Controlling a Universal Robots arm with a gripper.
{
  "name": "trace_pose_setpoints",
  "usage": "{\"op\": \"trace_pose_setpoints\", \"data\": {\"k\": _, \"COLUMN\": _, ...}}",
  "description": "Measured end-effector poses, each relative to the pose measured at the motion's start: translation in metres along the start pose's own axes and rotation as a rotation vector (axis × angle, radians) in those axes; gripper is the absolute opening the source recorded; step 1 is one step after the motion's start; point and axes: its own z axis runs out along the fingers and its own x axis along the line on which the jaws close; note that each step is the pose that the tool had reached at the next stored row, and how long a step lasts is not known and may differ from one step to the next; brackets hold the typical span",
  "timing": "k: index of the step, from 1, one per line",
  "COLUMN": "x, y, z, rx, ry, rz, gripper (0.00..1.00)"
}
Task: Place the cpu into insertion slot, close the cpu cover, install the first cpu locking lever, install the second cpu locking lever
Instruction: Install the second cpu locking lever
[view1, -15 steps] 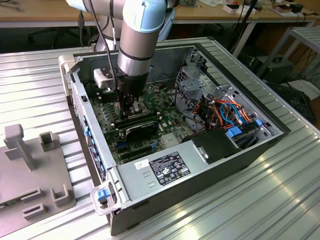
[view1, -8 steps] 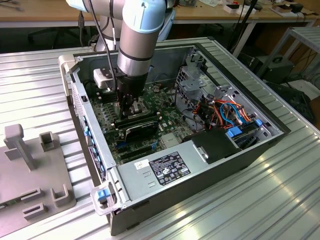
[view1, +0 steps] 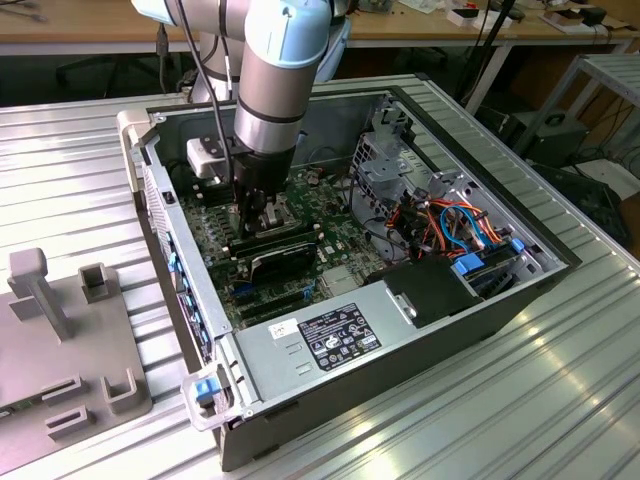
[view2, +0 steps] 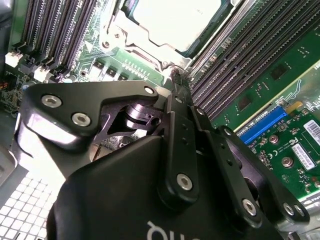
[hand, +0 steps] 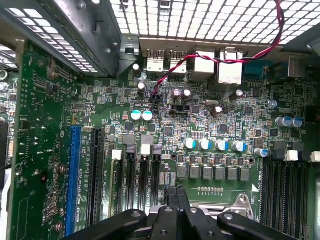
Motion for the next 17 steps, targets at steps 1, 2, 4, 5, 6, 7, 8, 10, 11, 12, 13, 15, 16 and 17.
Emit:
{"op": "trace_pose_setpoints", "data": {"k": 1, "x": 0.0, "y": 0.0, "z": 0.0002, "rx": 0.0, "ry": -0.0006, "rz": 0.0, "gripper": 0.11}}
{"op": "trace_pose_setpoints", "data": {"k": 2, "x": 0.0, "y": 0.0, "z": 0.0003, "rx": 0.0001, "ry": -0.0008, "rz": 0.0, "gripper": 0.11}}
{"op": "trace_pose_setpoints", "data": {"k": 4, "x": 0.0006, "y": -0.0001, "z": 0.0006, "rx": 0.0005, "ry": -0.0021, "rz": 0.0, "gripper": 0.11}}
{"op": "trace_pose_setpoints", "data": {"k": 5, "x": 0.0016, "y": -0.0001, "z": 0.0007, "rx": 0.0009, "ry": -0.0024, "rz": 0.0, "gripper": 0.11}}
{"op": "trace_pose_setpoints", "data": {"k": 6, "x": 0.0025, "y": 0.0, "z": 0.0006, "rx": 0.0009, "ry": -0.0019, "rz": 0.0, "gripper": 0.11}}
{"op": "trace_pose_setpoints", "data": {"k": 7, "x": 0.0034, "y": 0.0002, "z": 0.0004, "rx": 0.0006, "ry": -0.0011, "rz": 0.0, "gripper": 0.11}}
{"op": "trace_pose_setpoints", "data": {"k": 8, "x": 0.0039, "y": 0.0002, "z": 0.0004, "rx": 0.0005, "ry": -0.0011, "rz": 0.0, "gripper": 0.11}}
{"op": "trace_pose_setpoints", "data": {"k": 10, "x": 0.0041, "y": 0.0003, "z": 0.0004, "rx": 0.0005, "ry": -0.0013, "rz": 0.0, "gripper": 0.11}}
{"op": "trace_pose_setpoints", "data": {"k": 11, "x": 0.0041, "y": 0.0003, "z": 0.0004, "rx": 0.0005, "ry": -0.0013, "rz": 0.0, "gripper": 0.11}}
{"op": "trace_pose_setpoints", "data": {"k": 12, "x": 0.0042, "y": 0.0003, "z": 0.0004, "rx": 0.0005, "ry": -0.0013, "rz": 0.0, "gripper": 0.11}}
{"op": "trace_pose_setpoints", "data": {"k": 13, "x": 0.0042, "y": 0.0003, "z": 0.0003, "rx": 0.0004, "ry": -0.0012, "rz": 0.0, "gripper": 0.11}}
{"op": "trace_pose_setpoints", "data": {"k": 15, "x": 0.0042, "y": 0.0004, "z": 0.0003, "rx": 0.0006, "ry": -0.0014, "rz": 0.0, "gripper": 0.11}}
{"op": "trace_pose_setpoints", "data": {"k": 16, "x": 0.0042, "y": 0.0006, "z": 0.0, "rx": 0.0007, "ry": -0.0014, "rz": 0.0, "gripper": 0.11}}
{"op": "trace_pose_setpoints", "data": {"k": 17, "x": 0.0042, "y": 0.0006, "z": -0.0004, "rx": 0.0005, "ry": -0.0015, "rz": 0.0, "gripper": 0.11}}
